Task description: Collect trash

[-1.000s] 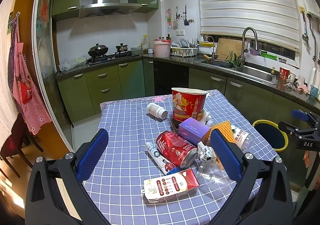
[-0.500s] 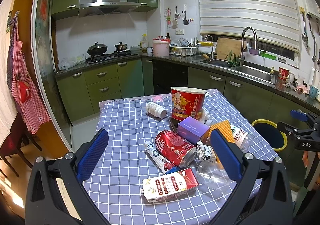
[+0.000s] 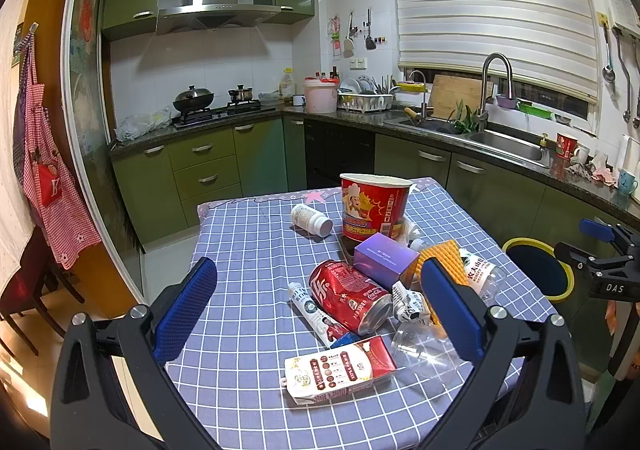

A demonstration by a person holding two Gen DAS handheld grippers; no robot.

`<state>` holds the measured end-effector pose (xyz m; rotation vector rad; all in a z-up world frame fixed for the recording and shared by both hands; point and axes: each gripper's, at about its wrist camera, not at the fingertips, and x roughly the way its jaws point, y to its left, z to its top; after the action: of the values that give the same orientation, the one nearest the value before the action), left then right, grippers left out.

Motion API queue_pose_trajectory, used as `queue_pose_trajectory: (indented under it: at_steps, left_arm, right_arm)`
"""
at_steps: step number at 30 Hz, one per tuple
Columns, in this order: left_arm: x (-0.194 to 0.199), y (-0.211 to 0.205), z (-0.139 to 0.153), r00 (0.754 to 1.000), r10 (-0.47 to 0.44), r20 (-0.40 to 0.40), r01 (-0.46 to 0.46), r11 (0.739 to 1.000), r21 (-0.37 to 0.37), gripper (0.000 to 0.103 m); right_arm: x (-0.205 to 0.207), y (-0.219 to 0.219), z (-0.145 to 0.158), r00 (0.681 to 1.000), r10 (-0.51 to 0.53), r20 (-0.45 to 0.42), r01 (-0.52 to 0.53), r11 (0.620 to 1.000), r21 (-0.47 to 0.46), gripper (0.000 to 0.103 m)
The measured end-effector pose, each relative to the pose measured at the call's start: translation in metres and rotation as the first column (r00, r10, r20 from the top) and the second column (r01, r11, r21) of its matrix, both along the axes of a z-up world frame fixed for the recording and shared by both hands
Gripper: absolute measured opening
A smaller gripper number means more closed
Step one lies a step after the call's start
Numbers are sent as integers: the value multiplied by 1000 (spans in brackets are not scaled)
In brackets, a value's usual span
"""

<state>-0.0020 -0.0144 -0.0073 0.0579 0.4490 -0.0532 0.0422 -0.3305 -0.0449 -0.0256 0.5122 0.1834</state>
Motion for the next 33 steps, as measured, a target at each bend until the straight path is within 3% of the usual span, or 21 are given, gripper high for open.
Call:
queue_pose_trajectory:
  at_steps: [18, 23, 27, 29, 33]
  left_arm:
    - [15, 0, -5, 1000, -12, -21, 12, 1000, -7, 97]
    - [49, 8, -3, 999, -20, -44, 20, 1000, -13, 97]
    - [85, 19, 0, 999, -8, -41, 7, 999, -36, 97]
    - [105, 23, -1, 999, -6, -43, 5, 999, -39, 97]
    - [155, 34, -5, 998, 3, -67, -8, 998, -66, 97]
  right_arm:
    - [7, -1, -3, 1000, 4, -30, -4, 1000, -2, 99]
    - [25, -2, -5, 998, 2, -66, -4, 999, -37, 99]
    - [54, -12, 1, 992, 51, -117, -48, 998, 36, 99]
    - [76, -14, 7, 983, 85, -161, -76, 995, 64, 99]
    - [127, -3, 29, 968, 122, -221, -120, 993, 20, 99]
